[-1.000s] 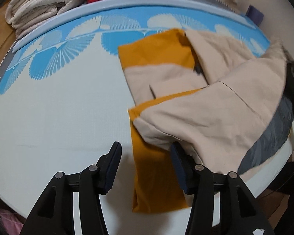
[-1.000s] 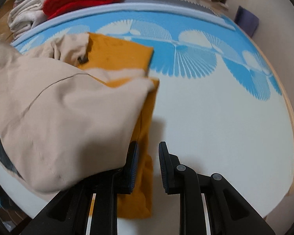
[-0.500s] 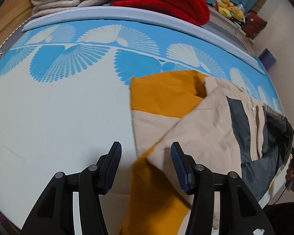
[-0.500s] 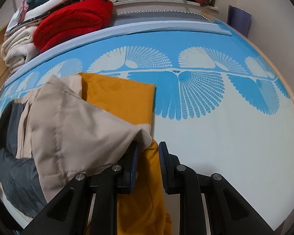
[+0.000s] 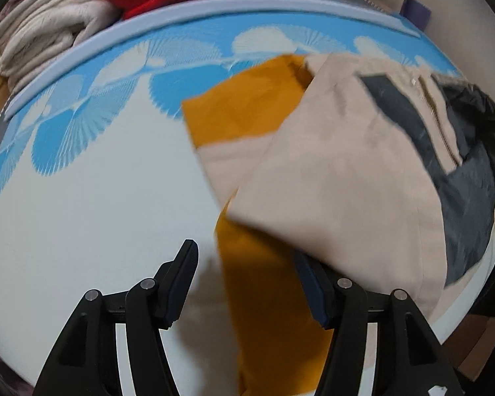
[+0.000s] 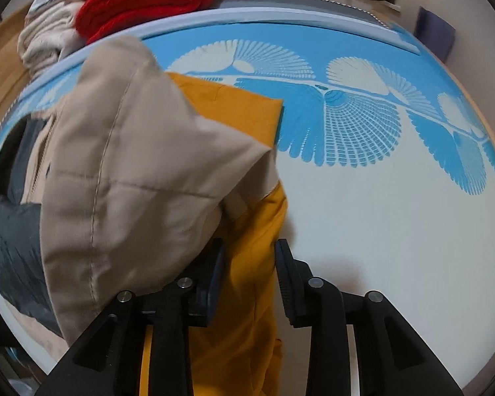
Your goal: Fold large clothes
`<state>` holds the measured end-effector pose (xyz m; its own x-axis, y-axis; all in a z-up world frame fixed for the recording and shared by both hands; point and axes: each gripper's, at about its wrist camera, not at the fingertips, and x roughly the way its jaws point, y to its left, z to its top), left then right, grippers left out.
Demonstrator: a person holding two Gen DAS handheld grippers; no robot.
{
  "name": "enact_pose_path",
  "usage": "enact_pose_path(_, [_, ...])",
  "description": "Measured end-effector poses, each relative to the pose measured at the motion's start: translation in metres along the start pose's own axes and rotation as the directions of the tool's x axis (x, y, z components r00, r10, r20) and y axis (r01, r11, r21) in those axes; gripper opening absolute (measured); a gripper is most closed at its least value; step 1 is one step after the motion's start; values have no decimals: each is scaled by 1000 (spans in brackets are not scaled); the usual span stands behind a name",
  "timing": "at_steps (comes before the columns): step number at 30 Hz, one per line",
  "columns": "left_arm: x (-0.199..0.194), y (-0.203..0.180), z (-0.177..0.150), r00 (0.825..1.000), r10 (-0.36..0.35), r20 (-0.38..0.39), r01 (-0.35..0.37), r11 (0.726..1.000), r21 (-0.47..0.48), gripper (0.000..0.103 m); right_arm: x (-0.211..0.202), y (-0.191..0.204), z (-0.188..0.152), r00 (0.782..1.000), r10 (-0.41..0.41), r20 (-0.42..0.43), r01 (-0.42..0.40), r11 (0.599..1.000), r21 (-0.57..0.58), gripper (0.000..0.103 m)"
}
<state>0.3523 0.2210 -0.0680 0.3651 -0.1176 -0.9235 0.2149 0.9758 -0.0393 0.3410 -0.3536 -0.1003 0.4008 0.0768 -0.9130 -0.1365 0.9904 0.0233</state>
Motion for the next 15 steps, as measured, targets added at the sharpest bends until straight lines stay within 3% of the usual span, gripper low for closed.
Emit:
enact_pose_path(6, [8,-5,29,998,-39,48,40,999,-17,53,6,9,11,1000,-26,5,26,1000,-17,34])
enact_pose_path(8, [11,-7,36,997,-62,46,63,998,-22,39,8,10,17,1000,-16,10,16,1000,-14,34])
enact_pose_path(10, [11,-8,41,996,-68,53,69,997,-20,16,10,11,22,1000,-20,19,20,999,-24,34])
enact_pose_path(11, [10,-7,44,995,-77,65,79,996,-32,12,10,10,25,999,-23,27,23,1000,-21,33])
enact_pose_path(13, [6,4,49,991,-90,96,99,991,-92,8,8,6,33,999,-3,54,2,1000,12,24])
enact_pose_path(14, [3,16,51,989,-92,117,110,981,-157,8,6,4,36,997,22,68,-24,999,39,13])
enact_pose_path(15, [3,29,53,986,-103,128,130,965,-226,8,3,-4,41,994,69,90,-79,991,111,11])
